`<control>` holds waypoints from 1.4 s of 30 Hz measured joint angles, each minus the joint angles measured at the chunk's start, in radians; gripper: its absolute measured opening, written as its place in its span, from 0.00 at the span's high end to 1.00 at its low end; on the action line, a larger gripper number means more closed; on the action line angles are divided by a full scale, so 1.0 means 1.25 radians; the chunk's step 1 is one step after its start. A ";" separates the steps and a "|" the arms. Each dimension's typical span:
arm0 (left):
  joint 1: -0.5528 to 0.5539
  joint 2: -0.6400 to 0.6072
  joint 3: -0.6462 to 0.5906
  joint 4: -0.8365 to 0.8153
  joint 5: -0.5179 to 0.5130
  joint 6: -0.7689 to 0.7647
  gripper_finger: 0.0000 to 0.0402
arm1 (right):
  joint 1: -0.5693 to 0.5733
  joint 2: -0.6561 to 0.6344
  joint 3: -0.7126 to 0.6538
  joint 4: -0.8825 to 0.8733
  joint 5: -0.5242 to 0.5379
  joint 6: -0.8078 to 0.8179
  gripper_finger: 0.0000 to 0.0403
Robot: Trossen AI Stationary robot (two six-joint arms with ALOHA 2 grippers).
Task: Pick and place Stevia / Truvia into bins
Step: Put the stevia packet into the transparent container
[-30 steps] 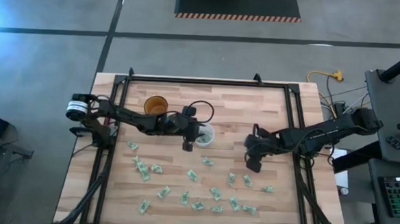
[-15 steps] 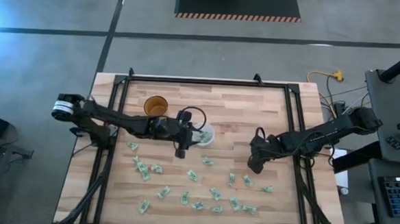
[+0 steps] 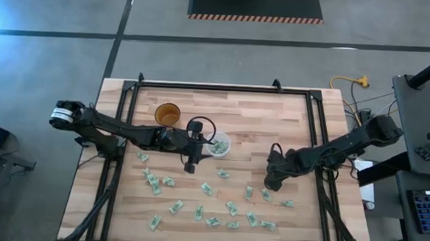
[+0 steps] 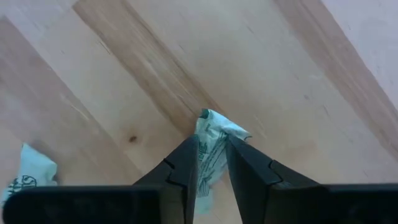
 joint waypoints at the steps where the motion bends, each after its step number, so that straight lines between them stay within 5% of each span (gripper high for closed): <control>1: 0.000 0.000 0.000 -0.006 0.000 0.000 0.53 | 0.000 0.007 0.002 -0.001 0.000 -0.001 0.80; 6: -0.001 0.000 -0.001 -0.007 0.000 0.000 0.53 | 0.000 0.017 0.015 -0.008 -0.005 -0.007 0.79; 17: -0.011 -0.002 -0.001 -0.029 0.000 -0.002 0.53 | 0.000 0.018 0.026 0.002 -0.015 -0.155 0.97; 29: -0.063 -0.081 -0.001 -0.214 0.000 -0.155 0.53 | 0.000 0.004 0.100 0.094 0.152 -0.433 0.98; 36: -0.089 -0.108 -0.021 -0.326 0.003 -0.314 0.53 | -0.005 0.006 0.108 0.288 0.283 -0.713 0.98; 42: -0.102 -0.103 -0.026 -0.360 0.002 -0.418 0.53 | -0.036 0.009 0.109 0.486 0.299 -0.909 0.98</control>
